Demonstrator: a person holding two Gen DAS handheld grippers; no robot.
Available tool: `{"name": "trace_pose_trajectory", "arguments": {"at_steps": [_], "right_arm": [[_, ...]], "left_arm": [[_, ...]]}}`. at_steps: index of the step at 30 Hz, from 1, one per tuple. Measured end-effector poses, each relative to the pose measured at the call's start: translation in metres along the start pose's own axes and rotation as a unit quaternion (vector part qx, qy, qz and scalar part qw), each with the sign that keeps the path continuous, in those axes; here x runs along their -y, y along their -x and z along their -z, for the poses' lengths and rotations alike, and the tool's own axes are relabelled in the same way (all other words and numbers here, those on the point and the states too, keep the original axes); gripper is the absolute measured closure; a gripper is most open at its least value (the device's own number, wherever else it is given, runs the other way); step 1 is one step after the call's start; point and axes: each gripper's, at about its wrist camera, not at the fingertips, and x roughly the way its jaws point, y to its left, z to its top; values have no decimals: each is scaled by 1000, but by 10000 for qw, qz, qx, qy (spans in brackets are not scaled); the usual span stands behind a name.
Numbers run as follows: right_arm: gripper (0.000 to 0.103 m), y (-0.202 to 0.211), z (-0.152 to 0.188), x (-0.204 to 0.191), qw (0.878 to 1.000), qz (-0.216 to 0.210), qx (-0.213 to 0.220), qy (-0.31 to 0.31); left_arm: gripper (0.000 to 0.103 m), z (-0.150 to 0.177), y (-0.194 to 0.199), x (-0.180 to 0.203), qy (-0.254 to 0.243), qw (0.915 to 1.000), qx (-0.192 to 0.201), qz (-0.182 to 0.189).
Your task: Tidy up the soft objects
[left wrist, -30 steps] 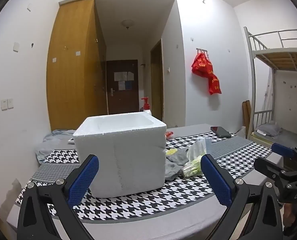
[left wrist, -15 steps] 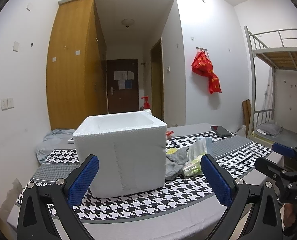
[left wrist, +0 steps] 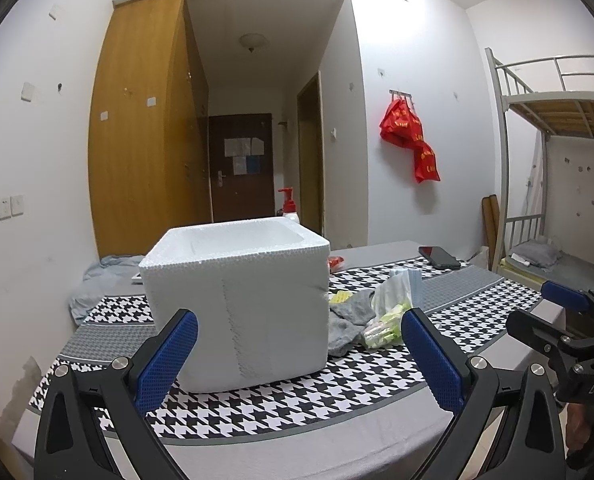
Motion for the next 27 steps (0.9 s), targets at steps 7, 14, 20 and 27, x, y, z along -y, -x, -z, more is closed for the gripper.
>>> {"name": "trace_pose_trajectory", "arguments": {"at_steps": [7,14,20,27], "right_arm": [[0,-3,1,0,10000,7,-38,-6],[0,-3,1,0,10000,3,-37,-4],[0,-5,2,-1,10000,6,-43,1],[0,-5,1,-1,10000,1,-31,7]], "left_arm": [[1,0,-1,-2,19,10000,-16,-7],[1,-1,-2,-3,33,10000,-21,-11],[1,-1,-2,-4,32,10000,-34,-5],[1,-1,-3,-4,24,10000,-42,9]]}}
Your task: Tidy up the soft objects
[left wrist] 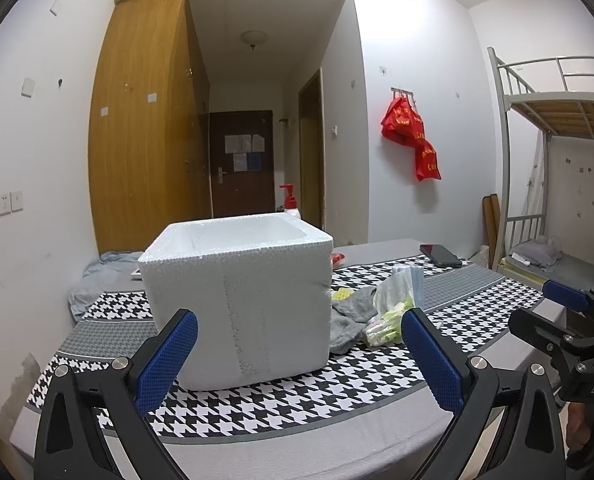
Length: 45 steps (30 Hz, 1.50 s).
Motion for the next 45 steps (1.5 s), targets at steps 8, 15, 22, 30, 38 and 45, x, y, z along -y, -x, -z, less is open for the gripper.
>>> {"name": "trace_pose_trajectory", "arguments": {"at_steps": [8,15,22,30,38,45], "right_arm": [[0,0,0,0,10000,4,2,-1],[0,-4,0,10,9999,106,-61,-67],[0,-15,1,20,9996,177,-182,-121],[0,-32,0,28,9992,211,-323,-143],[0,-51,-4,28,9986,196,-466,-132],[0,-69,-9,32,9981,198,-564,-131]], "left_arm": [[1,0,-4,2,5,10000,-31,40],[1,1,-19,13,-96,9996,-154,233],[1,2,-40,17,-100,9989,-345,308],[1,6,-69,10,12,9977,-645,197],[1,6,-96,2,69,9960,-887,108],[1,3,-118,-3,58,9949,-988,-215]]}}
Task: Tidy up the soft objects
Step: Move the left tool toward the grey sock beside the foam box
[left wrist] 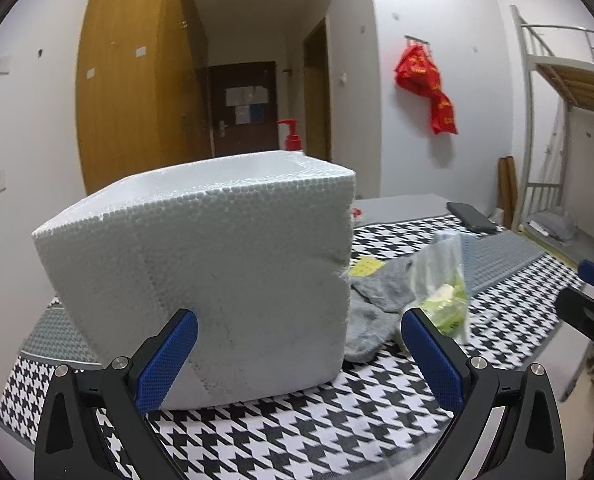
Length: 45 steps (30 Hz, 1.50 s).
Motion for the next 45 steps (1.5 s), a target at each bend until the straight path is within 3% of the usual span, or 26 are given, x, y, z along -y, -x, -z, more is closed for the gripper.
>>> {"name": "trace_pose_trajectory", "arguments": {"at_steps": [8,11,14,20,30,35,45], "right_arm": [[0,-16,-6,6,10000,0,-75,-41],[0,-23,-7,8,9999,-4,-143,-78],[0,-28,-7,9,9997,-31,-218,-79],[0,-34,-5,16,9994,-91,-297,-117],[0,-34,0,36,9989,-12,-371,-290],[0,-38,-1,44,9985,-1,-404,-375],[0,-57,-4,51,9969,179,-667,-383]], "left_arm": [[1,-9,-25,-27,346,9976,-204,-560],[1,-9,-23,-26,273,9976,-202,-601],[1,-6,-13,-15,160,9988,-172,-430],[1,-1,-2,22,-204,9992,-195,271],[1,-11,-24,64,-461,9914,-572,1080],[1,-18,-41,69,-447,9901,-691,1139],[5,-35,-80,65,-424,9930,-754,804]]}}
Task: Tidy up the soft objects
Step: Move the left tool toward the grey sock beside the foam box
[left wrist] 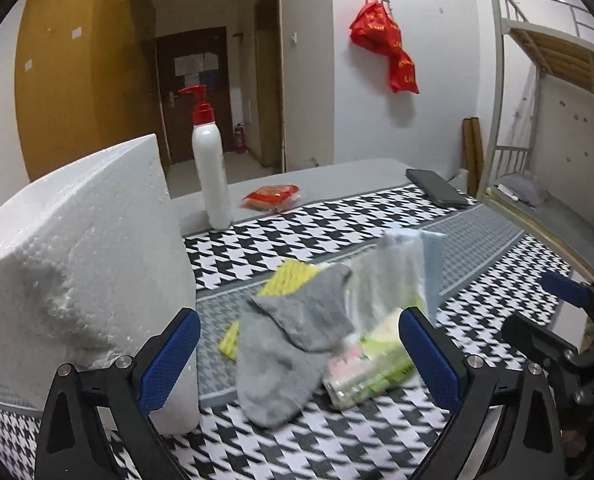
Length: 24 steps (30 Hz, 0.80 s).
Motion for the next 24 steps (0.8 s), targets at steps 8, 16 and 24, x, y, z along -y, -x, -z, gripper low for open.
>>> {"name": "trace_pose_trajectory", "arguments": {"at_steps": [8,16,24], "right_arm": [[0,-22,-8,-5,9997,-47,-220,134],[0,-34,-13,-9,9992,-91,-324,234],[0,-50,-18,-14,9979,-245,-541,266]], "left_arm": [[12,-6,-22,-17,86,9998,-114,-130],[14,-6,-28,-35,221,9995,-164,-147],[14,-2,-35,-30,109,9991,-388,130]]}}
